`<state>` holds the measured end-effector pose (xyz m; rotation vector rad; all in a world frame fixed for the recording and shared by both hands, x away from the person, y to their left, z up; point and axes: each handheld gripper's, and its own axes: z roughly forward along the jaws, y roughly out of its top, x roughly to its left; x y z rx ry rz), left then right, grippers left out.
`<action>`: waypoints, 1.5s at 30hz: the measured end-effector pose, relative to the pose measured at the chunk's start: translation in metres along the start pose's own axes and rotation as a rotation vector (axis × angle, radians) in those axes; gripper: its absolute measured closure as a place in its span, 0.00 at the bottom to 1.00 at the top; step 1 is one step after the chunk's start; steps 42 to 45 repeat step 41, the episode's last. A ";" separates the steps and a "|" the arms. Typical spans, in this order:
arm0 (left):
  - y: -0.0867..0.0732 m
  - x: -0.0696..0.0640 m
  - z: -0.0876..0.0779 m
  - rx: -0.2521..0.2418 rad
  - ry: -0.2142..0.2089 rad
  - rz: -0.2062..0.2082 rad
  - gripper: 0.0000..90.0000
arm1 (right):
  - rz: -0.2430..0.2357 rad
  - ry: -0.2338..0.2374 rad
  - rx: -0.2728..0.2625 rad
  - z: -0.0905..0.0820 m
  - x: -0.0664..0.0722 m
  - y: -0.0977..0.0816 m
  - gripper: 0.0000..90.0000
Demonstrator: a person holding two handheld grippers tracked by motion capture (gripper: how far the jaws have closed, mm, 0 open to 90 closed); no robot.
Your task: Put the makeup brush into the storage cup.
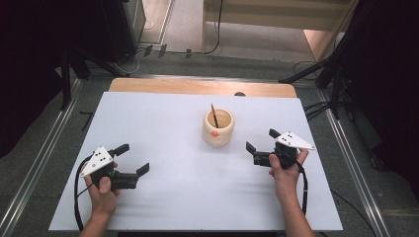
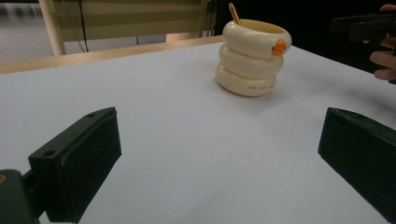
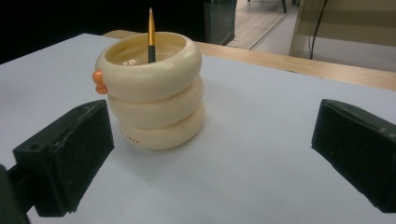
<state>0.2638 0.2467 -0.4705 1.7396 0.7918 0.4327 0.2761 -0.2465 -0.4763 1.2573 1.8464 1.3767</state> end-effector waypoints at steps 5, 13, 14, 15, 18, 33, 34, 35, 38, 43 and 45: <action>0.000 0.000 -0.001 -0.001 0.002 0.000 0.00 | 0.005 -0.009 0.000 -0.006 -0.003 -0.003 0.00; 0.000 0.001 -0.002 -0.005 0.004 0.001 0.00 | 0.012 -0.013 0.000 -0.015 -0.008 -0.010 0.00; 0.000 0.001 -0.002 -0.005 0.004 0.001 0.00 | 0.015 -0.012 -0.001 -0.016 -0.009 -0.011 0.00; 0.000 0.001 -0.002 -0.005 0.004 0.002 0.00 | 0.012 -0.015 0.000 -0.017 -0.009 -0.012 0.00; 0.000 0.001 -0.003 -0.012 0.004 -0.002 0.00 | 0.007 -0.018 -0.008 -0.022 -0.009 -0.013 0.00; 0.000 0.004 -0.006 -0.018 0.015 -0.002 0.00 | 0.020 -0.023 -0.031 -0.041 -0.014 -0.022 0.00; 0.000 0.004 -0.006 -0.017 0.017 0.000 0.00 | 0.018 -0.024 -0.031 -0.041 -0.014 -0.023 0.00; 0.000 0.005 -0.005 -0.013 0.018 0.001 0.00 | 0.019 -0.026 -0.029 -0.041 -0.014 -0.023 0.00; 0.000 0.004 -0.005 -0.011 0.016 0.002 0.00 | 0.021 -0.025 -0.030 -0.040 -0.014 -0.023 0.00; 0.000 0.004 -0.004 -0.010 0.016 0.004 0.00 | 0.022 -0.024 -0.036 -0.040 -0.013 -0.023 0.00; 0.000 0.004 -0.004 -0.010 0.016 0.004 0.00 | 0.022 -0.024 -0.036 -0.040 -0.013 -0.023 0.00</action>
